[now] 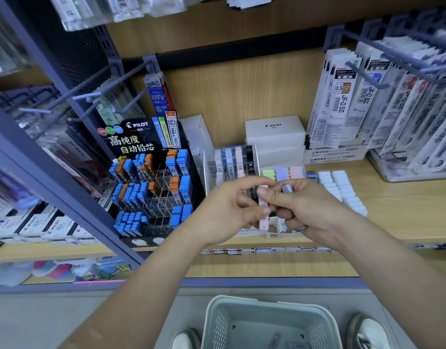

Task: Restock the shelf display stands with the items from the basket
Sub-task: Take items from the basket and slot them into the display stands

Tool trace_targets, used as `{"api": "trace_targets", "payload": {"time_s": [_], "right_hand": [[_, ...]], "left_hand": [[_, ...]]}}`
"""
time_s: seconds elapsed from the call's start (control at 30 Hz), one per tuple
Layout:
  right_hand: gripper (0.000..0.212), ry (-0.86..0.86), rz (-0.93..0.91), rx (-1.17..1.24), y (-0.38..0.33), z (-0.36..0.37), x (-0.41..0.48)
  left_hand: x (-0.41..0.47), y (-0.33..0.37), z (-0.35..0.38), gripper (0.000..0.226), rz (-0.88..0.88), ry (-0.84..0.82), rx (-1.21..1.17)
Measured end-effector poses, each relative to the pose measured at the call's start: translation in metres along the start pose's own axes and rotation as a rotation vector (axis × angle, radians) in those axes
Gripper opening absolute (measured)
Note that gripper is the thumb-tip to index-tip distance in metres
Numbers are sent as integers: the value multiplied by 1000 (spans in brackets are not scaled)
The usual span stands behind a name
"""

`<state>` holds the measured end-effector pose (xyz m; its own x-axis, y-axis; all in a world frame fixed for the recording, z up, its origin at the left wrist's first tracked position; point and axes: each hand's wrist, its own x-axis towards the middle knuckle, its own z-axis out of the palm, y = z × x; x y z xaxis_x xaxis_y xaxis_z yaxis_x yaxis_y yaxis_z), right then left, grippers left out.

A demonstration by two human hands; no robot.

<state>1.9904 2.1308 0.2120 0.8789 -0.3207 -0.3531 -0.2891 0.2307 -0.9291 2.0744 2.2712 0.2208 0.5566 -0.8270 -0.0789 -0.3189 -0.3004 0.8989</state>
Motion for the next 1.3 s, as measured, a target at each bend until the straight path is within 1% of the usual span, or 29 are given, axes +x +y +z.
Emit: {"api": "trace_targets", "payload": {"time_s": [0.07,0.17,0.2,0.27,0.33,0.4,0.5,0.57,0.63,0.7,0.87,1.0,1.07,1.2,1.27,1.3], "right_hand": [[30,0,39,55,-1,1,2],[17,14,113,302,-7,-6,5],[18,10,114,384,-10,-10,5],[30,2,98,465,-12,-18,4],[33,-12,91,477,-12,-21,3],[24,-8,116,451,-11,-20,1],[21,4,151,335,-9,-16,2],[24,15,159,269,-8,-14,3],[28,27,170,256,-8,-13,5],[27,29,172,251,-8,-12,4],[23,10,171,247,-7,-9,2],[24,-14,179,258,-8,-9,2],[24,-23,175,255,-9,-10,1],[23,-34,170,244,-9,-10,-1],[23,-37,169,246,-9,-11,-1],[23,-38,168,247,-9,-11,-1]], "left_hand": [[2,0,-10,33,52,157,-10],[4,-2,-36,24,59,445,-89],[5,-5,-45,22,53,519,-126],[5,-13,-56,19,23,598,-145],[7,-22,-57,18,-20,600,-87],[10,-31,-56,18,-49,582,-6],[13,-36,-62,17,-70,575,89],[12,-38,-64,18,-89,524,194],[10,-40,-61,19,-101,449,331],[10,-44,-54,19,-96,400,434],[13,-51,-47,14,-116,411,524],[13,-46,-57,16,-67,509,583],[13,-43,-62,17,-39,531,628],[11,-47,-55,14,-68,415,734],[11,-48,-52,12,-71,407,730],[11,-46,-54,12,-53,434,709]]}}
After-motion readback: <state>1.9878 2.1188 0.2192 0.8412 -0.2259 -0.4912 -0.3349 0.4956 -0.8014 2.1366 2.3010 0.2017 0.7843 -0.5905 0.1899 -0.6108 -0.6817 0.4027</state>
